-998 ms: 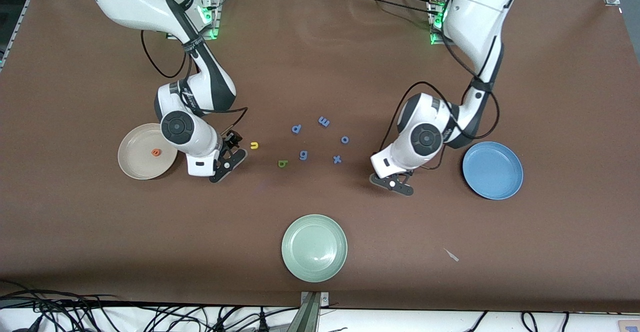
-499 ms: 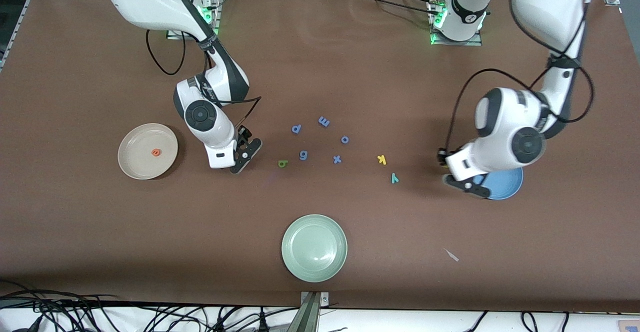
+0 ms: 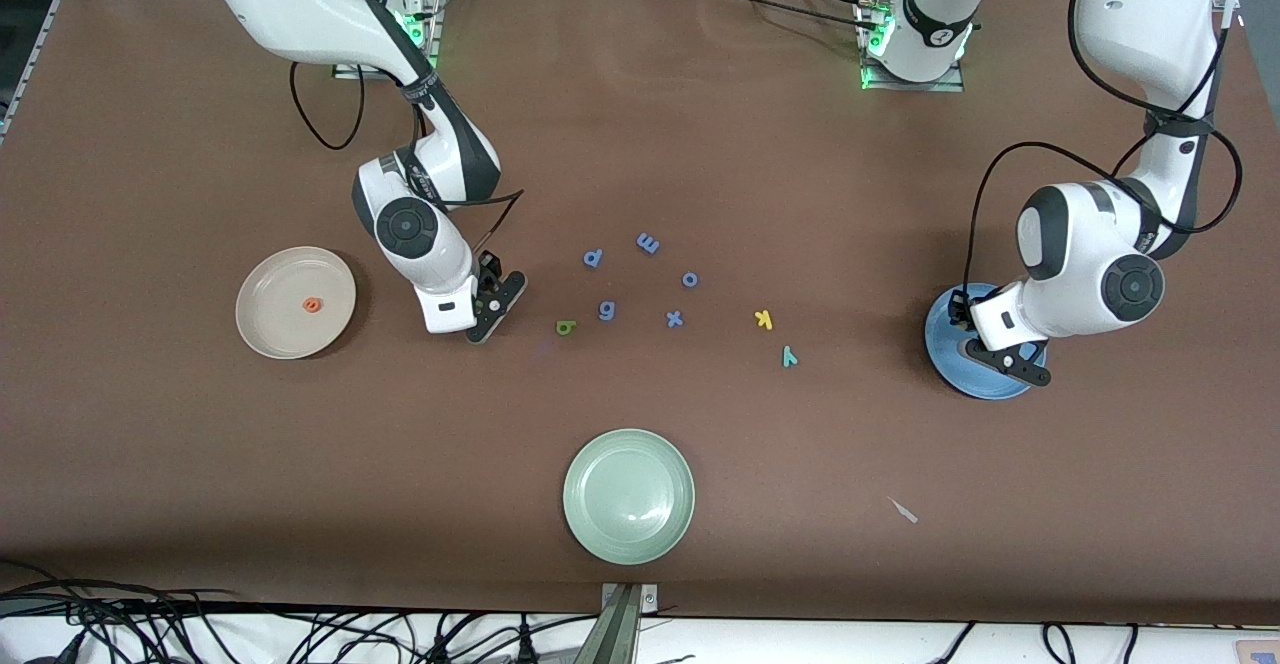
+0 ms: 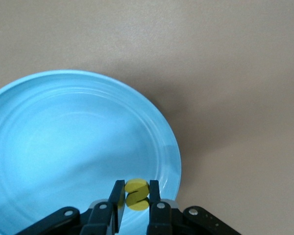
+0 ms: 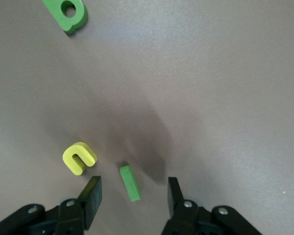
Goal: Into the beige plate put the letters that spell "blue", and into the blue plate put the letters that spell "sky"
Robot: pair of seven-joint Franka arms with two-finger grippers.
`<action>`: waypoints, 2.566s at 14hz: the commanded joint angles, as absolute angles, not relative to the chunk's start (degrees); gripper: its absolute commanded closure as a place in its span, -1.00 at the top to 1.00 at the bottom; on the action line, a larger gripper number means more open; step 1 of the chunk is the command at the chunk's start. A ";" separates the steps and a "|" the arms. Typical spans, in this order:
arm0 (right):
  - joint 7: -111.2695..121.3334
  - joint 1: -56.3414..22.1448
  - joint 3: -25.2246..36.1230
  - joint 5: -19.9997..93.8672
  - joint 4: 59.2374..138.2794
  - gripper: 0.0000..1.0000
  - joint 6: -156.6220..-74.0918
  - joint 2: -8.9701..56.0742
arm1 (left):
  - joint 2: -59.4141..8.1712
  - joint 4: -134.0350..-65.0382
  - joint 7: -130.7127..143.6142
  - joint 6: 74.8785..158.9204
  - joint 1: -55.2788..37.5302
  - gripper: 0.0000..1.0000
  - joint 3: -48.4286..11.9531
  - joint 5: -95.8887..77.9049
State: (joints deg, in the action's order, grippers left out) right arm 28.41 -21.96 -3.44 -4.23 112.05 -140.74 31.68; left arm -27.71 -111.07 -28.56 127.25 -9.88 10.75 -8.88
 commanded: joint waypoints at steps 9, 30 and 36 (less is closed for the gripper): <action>30.05 -22.24 -3.43 -5.01 114.43 -0.07 -144.13 32.25 | -27.33 -108.90 -26.47 127.79 -14.31 0.72 8.09 -13.24; 36.12 -13.02 11.87 -3.69 110.57 -0.77 -121.38 27.24 | -40.87 -100.90 4.93 138.60 -34.19 0.51 8.09 -23.64; 22.63 -12.30 11.25 -2.64 110.39 1.00 -119.37 26.28 | -40.70 -102.13 4.39 138.43 -34.37 -0.68 8.09 -23.38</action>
State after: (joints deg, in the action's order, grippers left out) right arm 29.11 -11.58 11.97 -3.69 110.44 -121.78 27.70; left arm -39.56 -101.56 5.23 137.65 -33.87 7.26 -22.77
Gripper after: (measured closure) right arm 0.493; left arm 0.705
